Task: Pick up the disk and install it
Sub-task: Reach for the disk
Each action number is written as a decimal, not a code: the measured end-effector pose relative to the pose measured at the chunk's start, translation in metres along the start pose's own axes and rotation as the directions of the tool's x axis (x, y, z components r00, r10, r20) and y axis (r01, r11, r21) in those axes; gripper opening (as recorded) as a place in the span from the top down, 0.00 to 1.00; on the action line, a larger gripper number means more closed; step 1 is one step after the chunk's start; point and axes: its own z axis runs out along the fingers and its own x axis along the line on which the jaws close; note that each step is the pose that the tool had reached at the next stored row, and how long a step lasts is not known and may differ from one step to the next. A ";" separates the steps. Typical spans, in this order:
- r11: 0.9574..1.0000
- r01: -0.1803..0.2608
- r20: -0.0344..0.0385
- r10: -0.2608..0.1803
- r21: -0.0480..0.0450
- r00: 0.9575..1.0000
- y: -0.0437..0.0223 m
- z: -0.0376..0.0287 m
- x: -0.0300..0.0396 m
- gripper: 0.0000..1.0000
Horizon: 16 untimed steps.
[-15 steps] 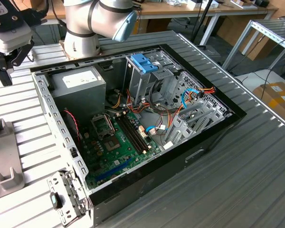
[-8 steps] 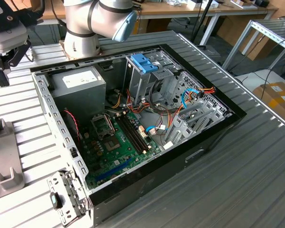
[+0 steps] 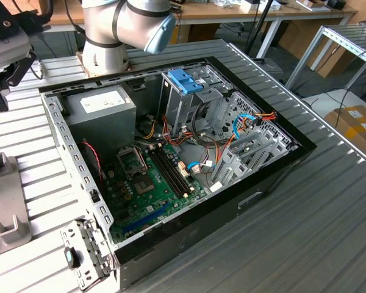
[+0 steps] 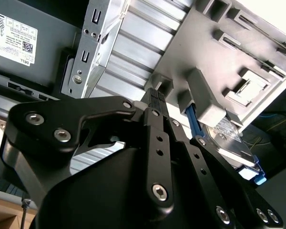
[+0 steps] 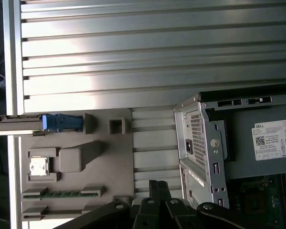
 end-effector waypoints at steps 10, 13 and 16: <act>1.000 0.000 0.000 0.000 0.000 1.000 -0.0003 -0.0002 0.0046 0.90; 1.000 0.000 0.000 0.000 0.000 1.000 -0.0005 -0.0002 0.0063 0.90; 1.000 0.000 0.000 0.000 0.000 1.000 -0.0006 -0.0002 0.0079 0.90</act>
